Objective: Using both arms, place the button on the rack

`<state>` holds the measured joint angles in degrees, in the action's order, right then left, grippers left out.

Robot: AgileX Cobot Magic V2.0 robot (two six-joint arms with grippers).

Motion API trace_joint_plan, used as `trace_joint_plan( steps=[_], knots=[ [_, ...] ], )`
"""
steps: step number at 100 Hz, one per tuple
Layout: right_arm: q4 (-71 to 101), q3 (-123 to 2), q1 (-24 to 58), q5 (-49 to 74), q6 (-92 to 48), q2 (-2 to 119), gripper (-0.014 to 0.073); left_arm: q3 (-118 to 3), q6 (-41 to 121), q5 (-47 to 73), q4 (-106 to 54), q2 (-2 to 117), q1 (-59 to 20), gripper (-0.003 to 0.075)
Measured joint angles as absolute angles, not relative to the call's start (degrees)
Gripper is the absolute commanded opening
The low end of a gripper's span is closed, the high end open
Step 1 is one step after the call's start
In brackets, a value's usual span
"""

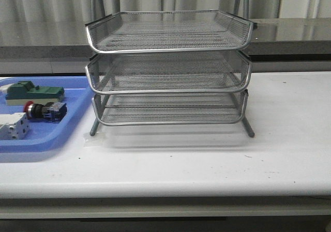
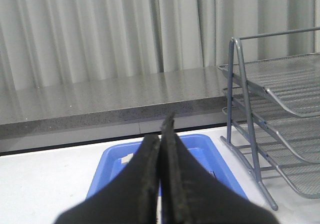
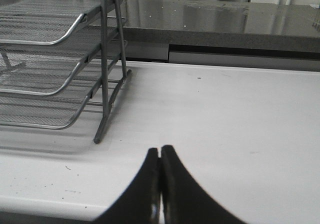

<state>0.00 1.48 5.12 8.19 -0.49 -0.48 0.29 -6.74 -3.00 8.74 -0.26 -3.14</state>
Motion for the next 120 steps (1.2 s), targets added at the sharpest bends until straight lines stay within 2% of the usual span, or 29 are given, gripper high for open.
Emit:
trace_joint_plan(
  steps=[85, 120],
  knots=[
    [0.0, 1.5, 5.1, 7.7, -0.5, -0.5, -0.0057, 0.3, -6.7, -3.0, 8.7, -0.3, -3.1, -0.002],
    [3.3, 0.8, 5.1, 3.8, -0.5, -0.5, -0.0057, 0.3, -6.7, -3.0, 8.7, -0.3, -3.1, -0.002]
  ],
)
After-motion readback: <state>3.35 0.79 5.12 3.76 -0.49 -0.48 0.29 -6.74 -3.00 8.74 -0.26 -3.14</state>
